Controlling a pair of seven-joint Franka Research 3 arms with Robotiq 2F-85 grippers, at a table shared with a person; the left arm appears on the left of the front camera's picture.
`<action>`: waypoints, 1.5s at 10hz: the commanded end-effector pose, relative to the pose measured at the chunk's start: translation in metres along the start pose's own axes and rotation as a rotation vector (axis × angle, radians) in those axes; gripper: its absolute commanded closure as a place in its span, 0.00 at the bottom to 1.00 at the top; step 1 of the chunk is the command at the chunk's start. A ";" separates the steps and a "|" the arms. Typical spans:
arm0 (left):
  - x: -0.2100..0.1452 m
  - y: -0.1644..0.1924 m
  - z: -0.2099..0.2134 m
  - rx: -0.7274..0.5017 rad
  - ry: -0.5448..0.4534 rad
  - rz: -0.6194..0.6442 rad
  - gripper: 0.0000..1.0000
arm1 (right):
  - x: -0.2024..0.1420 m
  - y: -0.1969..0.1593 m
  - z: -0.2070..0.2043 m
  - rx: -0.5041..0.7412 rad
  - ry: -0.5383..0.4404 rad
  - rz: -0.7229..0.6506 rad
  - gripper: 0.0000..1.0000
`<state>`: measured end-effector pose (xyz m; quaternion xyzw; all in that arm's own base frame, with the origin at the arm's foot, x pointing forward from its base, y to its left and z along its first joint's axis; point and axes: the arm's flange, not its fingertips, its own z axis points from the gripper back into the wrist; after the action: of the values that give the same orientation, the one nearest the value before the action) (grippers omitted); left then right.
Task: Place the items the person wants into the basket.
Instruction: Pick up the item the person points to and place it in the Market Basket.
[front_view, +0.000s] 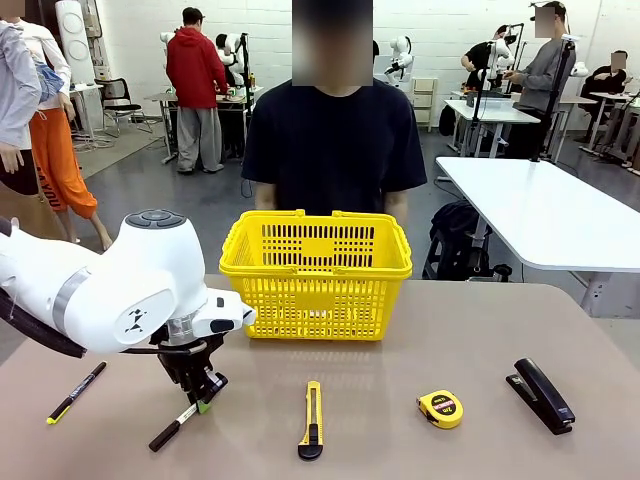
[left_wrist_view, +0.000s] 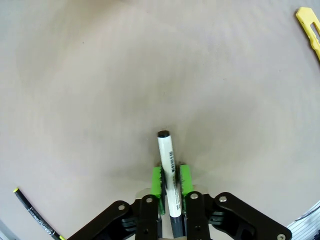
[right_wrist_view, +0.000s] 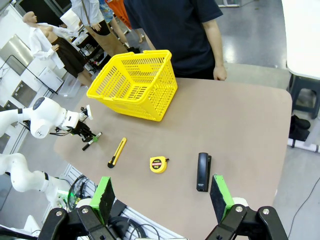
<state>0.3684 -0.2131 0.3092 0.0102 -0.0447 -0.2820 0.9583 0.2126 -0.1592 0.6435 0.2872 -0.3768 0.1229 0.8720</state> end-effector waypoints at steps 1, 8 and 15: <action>-0.027 0.001 -0.009 -0.005 -0.012 -0.014 1.00 | -0.001 -0.002 0.000 0.015 -0.001 0.012 0.00; -0.028 0.008 0.151 0.107 -0.054 -0.204 1.00 | -0.001 -0.002 0.000 0.015 -0.001 0.012 0.00; -0.040 -0.007 0.292 0.164 -0.157 -0.200 1.00 | -0.001 -0.002 0.000 0.015 -0.001 0.012 0.00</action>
<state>0.3052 -0.1957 0.5948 0.0689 -0.1404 -0.3648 0.9178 0.2130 -0.1593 0.6432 0.2869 -0.3765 0.1232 0.8722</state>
